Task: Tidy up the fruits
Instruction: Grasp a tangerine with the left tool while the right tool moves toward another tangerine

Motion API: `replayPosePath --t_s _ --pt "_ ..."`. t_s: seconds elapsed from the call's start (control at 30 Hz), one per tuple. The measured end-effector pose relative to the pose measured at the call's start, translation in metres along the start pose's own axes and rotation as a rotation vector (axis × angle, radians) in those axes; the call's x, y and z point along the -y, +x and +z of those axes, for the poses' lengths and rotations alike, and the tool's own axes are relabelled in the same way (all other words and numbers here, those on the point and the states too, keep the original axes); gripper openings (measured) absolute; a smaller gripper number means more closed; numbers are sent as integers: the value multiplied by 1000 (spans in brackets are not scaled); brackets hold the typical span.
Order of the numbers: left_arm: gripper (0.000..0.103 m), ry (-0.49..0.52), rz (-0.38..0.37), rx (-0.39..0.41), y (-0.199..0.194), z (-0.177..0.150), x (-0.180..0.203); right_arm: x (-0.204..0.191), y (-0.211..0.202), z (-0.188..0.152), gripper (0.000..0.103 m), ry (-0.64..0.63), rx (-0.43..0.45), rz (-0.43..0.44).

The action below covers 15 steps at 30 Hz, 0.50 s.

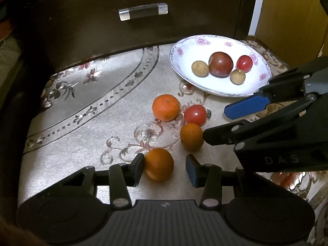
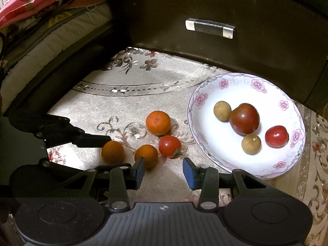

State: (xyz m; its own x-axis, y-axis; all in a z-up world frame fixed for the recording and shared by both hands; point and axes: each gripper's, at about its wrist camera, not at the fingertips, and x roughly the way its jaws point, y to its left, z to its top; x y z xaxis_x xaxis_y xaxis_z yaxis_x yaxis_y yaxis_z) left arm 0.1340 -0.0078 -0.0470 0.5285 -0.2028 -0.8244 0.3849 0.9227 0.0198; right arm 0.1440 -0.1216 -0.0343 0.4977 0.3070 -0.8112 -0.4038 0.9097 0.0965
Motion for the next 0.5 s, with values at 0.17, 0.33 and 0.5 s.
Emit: replayPosePath --t_s 0.17,0.33,0.5 --pt "40 -2 9 11 -2 1 0 1 1 0 37 1 -4 -6" --pt "37 -8 6 14 -5 1 -3 1 0 1 37 0 1 -7" --pt "37 -12 7 23 -9 1 -6 0 0 1 37 -8 1 -12"
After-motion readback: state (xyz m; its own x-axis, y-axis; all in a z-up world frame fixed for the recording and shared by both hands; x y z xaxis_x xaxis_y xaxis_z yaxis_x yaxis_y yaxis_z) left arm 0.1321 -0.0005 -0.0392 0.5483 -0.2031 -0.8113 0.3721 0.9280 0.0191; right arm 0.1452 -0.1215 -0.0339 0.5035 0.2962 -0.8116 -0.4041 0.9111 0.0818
